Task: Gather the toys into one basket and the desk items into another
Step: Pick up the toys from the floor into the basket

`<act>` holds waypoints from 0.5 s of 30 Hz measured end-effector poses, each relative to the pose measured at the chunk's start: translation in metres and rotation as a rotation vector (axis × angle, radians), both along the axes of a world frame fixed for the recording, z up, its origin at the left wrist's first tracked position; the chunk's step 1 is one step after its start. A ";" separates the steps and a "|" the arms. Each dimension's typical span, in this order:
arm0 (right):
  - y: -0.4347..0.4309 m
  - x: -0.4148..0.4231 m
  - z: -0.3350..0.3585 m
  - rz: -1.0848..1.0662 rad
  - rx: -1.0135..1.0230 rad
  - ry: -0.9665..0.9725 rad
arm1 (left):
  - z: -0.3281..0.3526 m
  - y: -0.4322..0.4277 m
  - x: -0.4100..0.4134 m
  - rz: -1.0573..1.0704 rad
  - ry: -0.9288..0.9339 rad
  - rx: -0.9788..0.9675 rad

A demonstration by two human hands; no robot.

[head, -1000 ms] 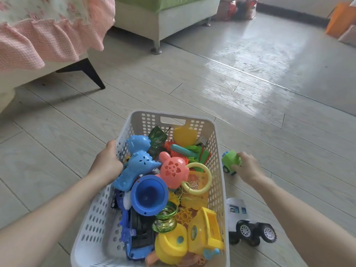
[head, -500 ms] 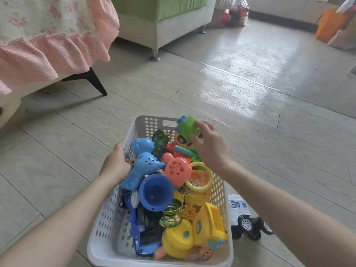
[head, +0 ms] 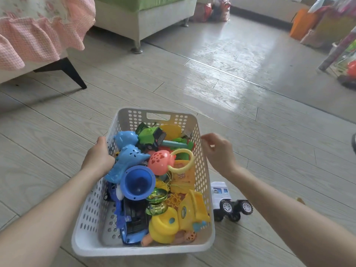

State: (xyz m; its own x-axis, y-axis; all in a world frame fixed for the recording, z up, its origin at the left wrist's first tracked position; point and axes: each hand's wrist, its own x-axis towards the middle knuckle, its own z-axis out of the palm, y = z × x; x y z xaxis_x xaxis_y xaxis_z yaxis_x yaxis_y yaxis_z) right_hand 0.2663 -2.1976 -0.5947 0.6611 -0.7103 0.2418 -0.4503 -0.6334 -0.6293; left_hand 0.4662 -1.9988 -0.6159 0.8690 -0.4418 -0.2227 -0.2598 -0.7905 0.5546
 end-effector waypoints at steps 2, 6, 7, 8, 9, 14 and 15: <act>0.001 -0.027 -0.007 -0.012 -0.026 0.010 | 0.001 0.000 -0.002 -0.007 -0.006 0.007; 0.007 -0.083 -0.026 0.097 0.016 0.445 | 0.002 0.001 -0.005 -0.001 -0.021 0.001; 0.009 -0.092 -0.031 0.127 0.064 0.592 | 0.003 0.001 -0.005 0.002 -0.020 0.001; 0.011 -0.099 -0.036 0.142 0.118 0.704 | 0.003 0.000 -0.006 -0.001 -0.020 0.001; 0.014 -0.103 -0.037 0.140 0.166 0.771 | 0.003 0.000 -0.006 -0.005 -0.016 0.001; 0.025 -0.099 -0.035 0.106 0.304 0.821 | 0.002 0.001 -0.006 -0.003 -0.007 0.003; 0.027 -0.096 -0.035 0.092 0.341 0.798 | 0.002 0.001 -0.005 0.000 -0.005 0.003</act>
State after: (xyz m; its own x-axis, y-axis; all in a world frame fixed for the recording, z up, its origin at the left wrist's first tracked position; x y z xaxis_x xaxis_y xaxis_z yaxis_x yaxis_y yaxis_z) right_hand 0.1698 -2.1711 -0.6297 0.6004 -0.5952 -0.5340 -0.7940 -0.5230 -0.3098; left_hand 0.4608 -1.9981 -0.6143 0.8701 -0.4411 -0.2199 -0.2623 -0.7921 0.5511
